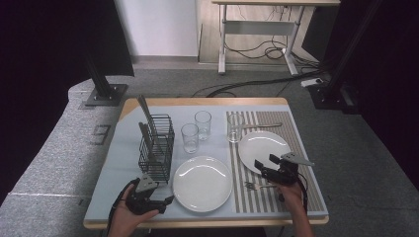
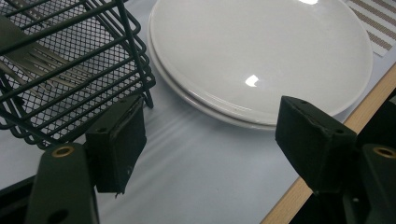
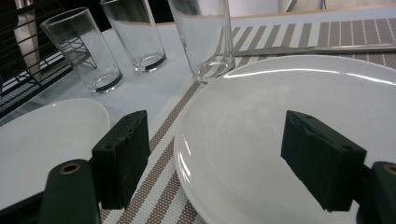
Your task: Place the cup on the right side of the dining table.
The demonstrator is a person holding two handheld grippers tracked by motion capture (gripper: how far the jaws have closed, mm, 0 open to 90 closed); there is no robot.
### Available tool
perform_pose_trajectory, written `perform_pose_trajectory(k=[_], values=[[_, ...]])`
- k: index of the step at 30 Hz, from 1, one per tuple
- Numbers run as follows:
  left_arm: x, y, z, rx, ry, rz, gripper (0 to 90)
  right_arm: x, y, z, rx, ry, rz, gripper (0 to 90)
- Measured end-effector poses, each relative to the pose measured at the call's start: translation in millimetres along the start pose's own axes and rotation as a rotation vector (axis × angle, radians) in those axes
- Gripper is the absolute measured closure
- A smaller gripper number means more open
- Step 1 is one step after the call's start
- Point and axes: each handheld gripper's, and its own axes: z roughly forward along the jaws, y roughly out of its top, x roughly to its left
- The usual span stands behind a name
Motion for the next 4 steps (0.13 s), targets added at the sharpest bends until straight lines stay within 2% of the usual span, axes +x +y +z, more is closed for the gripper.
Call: perform_pose_trajectory(k=[4], values=[[0.4, 0.3, -0.9, 0.001, -0.001, 0.001, 24.8, -0.6, -0.2, -1.3, -0.014, 0.007, 0.003, 25.2]])
